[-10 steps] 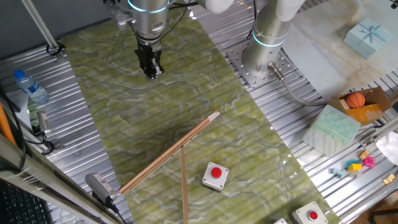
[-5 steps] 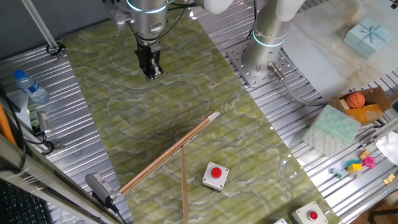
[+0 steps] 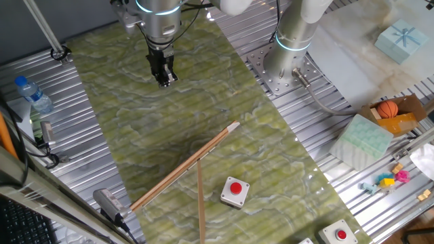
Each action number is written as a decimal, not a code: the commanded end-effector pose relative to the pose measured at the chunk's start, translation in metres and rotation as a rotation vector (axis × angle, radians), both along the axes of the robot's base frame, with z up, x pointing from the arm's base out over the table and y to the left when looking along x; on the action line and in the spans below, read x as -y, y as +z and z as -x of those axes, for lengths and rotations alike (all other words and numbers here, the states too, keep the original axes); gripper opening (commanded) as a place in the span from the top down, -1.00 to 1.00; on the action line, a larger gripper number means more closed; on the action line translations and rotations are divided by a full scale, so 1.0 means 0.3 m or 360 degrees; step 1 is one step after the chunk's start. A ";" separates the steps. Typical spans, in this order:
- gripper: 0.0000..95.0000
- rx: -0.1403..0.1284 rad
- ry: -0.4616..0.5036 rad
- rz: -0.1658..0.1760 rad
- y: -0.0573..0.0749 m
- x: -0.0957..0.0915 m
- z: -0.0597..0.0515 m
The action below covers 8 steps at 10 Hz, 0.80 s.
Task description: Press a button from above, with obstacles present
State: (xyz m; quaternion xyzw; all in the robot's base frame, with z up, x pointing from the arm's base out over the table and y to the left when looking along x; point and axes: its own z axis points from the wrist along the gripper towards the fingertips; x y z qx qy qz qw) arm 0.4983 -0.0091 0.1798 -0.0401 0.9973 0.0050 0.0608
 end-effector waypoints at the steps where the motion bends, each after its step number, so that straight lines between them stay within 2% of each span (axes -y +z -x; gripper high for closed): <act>1: 1.00 0.0000 -0.0006 0.0002 0.000 -0.001 0.000; 5: 1.00 -0.0013 0.0001 0.0020 0.000 0.000 0.001; 8: 1.00 -0.0012 -0.0079 0.0017 0.000 0.000 0.001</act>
